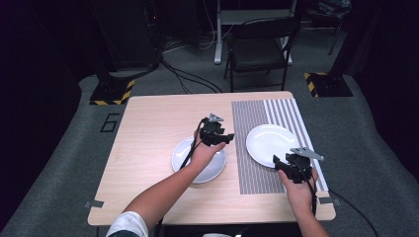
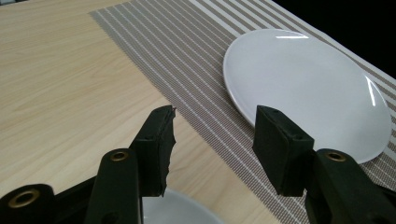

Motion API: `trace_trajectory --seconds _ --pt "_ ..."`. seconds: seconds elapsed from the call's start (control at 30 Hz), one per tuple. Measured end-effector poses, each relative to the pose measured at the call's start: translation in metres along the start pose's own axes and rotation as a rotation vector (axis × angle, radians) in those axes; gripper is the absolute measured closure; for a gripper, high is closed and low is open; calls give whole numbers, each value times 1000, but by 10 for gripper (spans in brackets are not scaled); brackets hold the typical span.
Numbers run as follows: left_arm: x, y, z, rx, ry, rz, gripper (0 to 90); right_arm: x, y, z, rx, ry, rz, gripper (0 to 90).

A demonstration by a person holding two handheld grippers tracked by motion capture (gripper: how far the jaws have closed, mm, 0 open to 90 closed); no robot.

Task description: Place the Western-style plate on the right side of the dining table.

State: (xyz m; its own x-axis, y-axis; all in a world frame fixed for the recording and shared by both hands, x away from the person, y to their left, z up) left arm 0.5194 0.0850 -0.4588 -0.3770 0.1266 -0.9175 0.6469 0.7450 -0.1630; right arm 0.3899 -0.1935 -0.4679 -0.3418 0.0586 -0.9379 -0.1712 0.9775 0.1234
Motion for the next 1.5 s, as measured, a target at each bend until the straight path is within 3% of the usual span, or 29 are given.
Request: trace_trajectory --seconds 0.3,0.5,0.73,1.03,1.27,1.37,1.43,1.5 --pt "14 24 -30 -42 13 15 476 9 24 4 -118 34 -38 472" --pt "25 41 -51 -93 -1 13 474 14 37 7 -185 52 -71 469" --pt "42 63 -79 -152 -1 -24 459 20 50 8 -269 82 -104 464" --pt "59 91 -115 -234 10 -23 451 29 65 8 -338 97 -149 457" --pt "74 106 -132 -271 11 -69 444 38 74 12 -400 120 -183 449" --pt "79 111 -136 -292 46 -54 441 43 78 14 -416 114 -197 450" --pt "82 112 -138 -295 25 -50 441 44 81 14 -417 103 -225 449" --pt "87 114 -139 -309 36 -38 442 46 84 15 -433 106 -242 446"
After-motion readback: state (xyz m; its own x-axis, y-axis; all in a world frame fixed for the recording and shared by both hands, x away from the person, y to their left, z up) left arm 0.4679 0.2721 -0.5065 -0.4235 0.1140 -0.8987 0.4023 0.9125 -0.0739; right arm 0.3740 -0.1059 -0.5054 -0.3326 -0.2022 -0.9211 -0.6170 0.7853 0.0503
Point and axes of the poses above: each handheld gripper's, and its own axes: z roughly forward along the jaws, x roughly out of its underside, y roughly to its left, the point moved 1 cm from there along z, roughly forward along the jaws, and after that the axes turned 15 degrees about -y, right-handed, at the moved point
